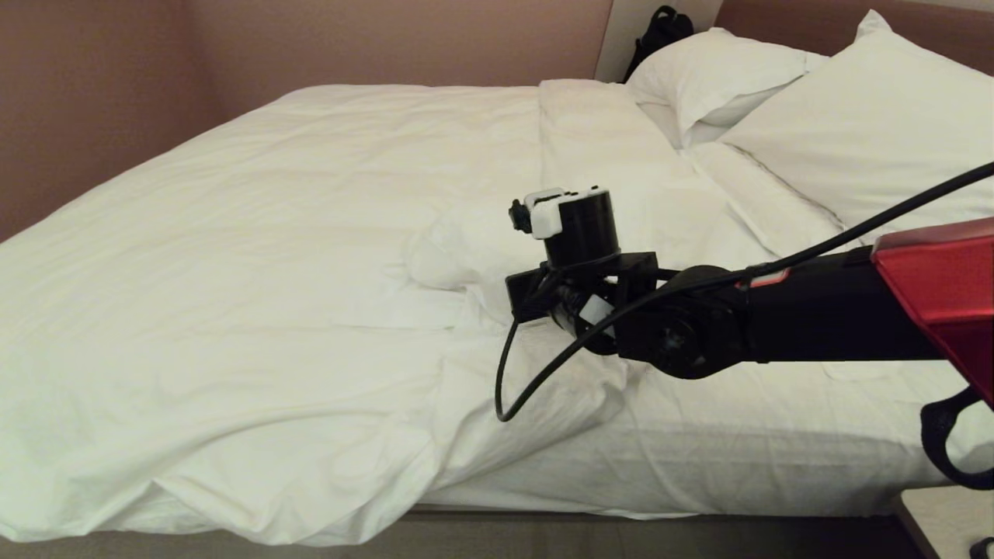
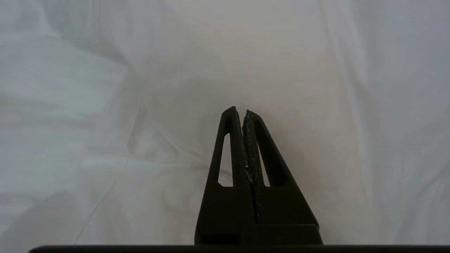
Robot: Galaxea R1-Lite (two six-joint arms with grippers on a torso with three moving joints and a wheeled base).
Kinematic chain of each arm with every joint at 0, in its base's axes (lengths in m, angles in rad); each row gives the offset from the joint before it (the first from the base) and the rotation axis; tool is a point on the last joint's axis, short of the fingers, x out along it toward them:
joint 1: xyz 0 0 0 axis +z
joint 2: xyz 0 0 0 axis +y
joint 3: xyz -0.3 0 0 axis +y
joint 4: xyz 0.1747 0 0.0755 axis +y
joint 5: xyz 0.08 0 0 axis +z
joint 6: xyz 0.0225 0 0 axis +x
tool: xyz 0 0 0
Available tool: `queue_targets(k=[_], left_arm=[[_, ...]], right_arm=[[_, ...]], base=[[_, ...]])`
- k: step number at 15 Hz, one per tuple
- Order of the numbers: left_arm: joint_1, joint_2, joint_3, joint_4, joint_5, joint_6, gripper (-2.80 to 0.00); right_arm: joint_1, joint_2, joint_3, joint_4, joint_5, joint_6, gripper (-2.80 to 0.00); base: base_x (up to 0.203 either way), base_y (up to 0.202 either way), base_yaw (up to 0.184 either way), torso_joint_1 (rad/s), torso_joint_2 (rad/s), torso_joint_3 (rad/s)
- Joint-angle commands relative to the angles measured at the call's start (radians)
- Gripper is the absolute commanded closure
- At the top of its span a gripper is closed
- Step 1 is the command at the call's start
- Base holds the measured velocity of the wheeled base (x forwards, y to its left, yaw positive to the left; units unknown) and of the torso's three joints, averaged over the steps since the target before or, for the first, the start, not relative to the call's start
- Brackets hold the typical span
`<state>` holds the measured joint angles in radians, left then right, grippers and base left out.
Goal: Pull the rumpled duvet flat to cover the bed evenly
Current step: Flatten the corners of the folded blanket
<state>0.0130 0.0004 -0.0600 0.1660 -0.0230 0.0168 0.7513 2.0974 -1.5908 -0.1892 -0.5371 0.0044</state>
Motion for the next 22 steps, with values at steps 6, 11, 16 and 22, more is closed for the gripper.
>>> queue_targets(k=[6, 11, 16, 22], left_arm=[[0.001, 0.0, 0.0, 0.001, 0.0, 0.0, 0.0], [0.001, 0.0, 0.0, 0.001, 0.0, 0.0, 0.0], [0.001, 0.0, 0.0, 0.001, 0.0, 0.0, 0.0], [0.001, 0.0, 0.0, 0.001, 0.0, 0.0, 0.0]], right_arm=[[-0.003, -0.027, 0.158, -0.246, 0.046, -0.096, 0.0], [-0.035, -0.066, 0.25, -0.412, 0.055, -0.107, 0.0], [-0.125, -0.005, 0.262, -0.481, 0.132, -0.107, -2.24], [-0.164, -0.005, 0.269, -0.501, 0.164, -0.111, -2.8]], base=[[0.0, 0.0, 0.0, 0.0, 0.0, 0.0], [0.0, 0.0, 0.0, 0.0, 0.0, 0.0], [0.0, 0.0, 0.0, 0.0, 0.0, 0.0], [0.0, 0.0, 0.0, 0.0, 0.0, 0.0]])
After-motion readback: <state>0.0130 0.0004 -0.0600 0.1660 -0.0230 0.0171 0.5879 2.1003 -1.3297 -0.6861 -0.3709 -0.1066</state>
